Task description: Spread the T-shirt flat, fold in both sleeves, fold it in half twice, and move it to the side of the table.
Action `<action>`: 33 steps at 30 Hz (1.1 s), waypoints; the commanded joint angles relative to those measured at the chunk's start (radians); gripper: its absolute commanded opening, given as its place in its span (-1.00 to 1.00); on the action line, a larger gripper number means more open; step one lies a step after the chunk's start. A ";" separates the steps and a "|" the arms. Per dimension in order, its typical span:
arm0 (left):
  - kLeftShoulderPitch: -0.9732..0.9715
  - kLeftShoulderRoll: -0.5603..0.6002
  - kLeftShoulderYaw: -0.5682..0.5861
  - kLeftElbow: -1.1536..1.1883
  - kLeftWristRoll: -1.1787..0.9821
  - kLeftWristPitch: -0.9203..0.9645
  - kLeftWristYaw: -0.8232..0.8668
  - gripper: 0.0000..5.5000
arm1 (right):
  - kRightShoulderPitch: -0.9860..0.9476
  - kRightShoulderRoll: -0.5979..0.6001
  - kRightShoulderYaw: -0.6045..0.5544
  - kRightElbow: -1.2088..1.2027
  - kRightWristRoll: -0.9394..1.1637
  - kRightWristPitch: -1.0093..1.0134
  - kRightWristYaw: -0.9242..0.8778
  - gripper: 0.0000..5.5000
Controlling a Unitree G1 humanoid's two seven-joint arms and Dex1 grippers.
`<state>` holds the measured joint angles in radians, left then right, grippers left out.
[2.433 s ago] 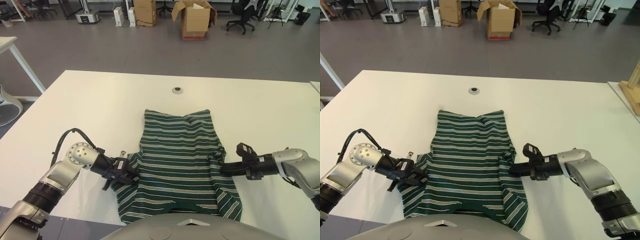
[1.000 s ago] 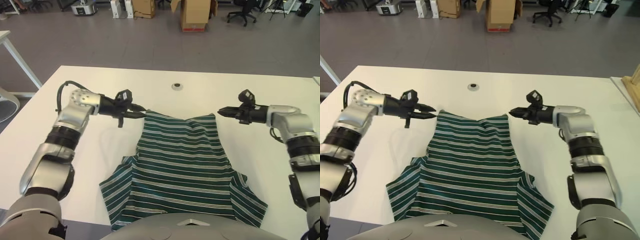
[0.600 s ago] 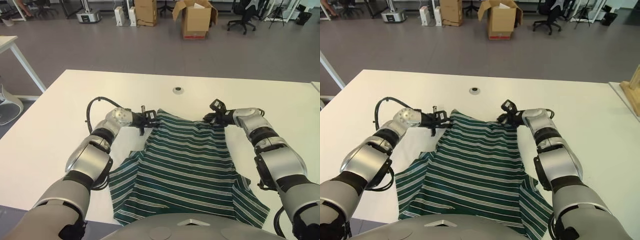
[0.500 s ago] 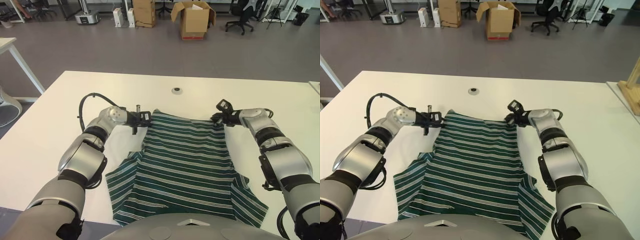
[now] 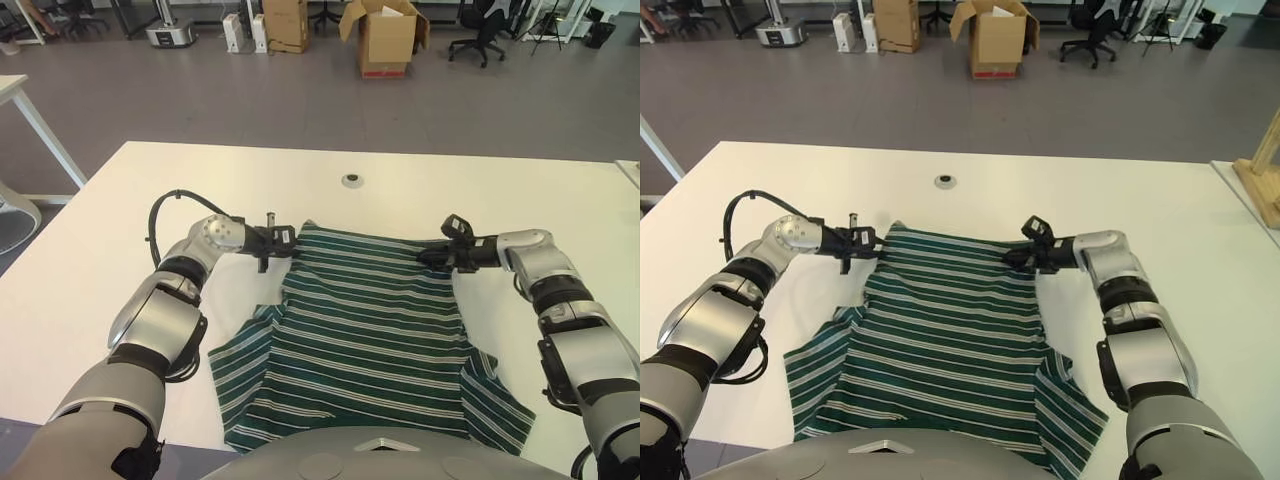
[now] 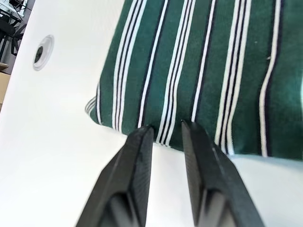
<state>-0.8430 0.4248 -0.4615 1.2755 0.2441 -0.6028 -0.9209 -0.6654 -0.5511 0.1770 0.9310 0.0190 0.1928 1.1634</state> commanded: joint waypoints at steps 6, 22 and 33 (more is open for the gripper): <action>-0.064 -0.022 -0.064 0.087 0.185 0.246 0.342 -0.61 | -0.223 0.191 -0.061 0.317 -0.082 -0.121 -0.533 -0.75; 0.186 0.158 0.569 -0.391 -0.407 0.434 0.123 -0.61 | 0.407 0.059 -0.441 -0.803 0.406 0.312 -0.364 -0.75; 1.251 -0.010 0.877 -1.542 -0.993 0.939 0.335 -0.61 | 1.058 0.196 -0.700 -1.340 0.828 0.553 -0.503 -0.75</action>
<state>0.2383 0.3837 0.3080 0.0114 -0.5808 0.1721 -0.6245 0.2750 -0.4087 -0.4689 -0.2309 0.7518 0.6860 0.7419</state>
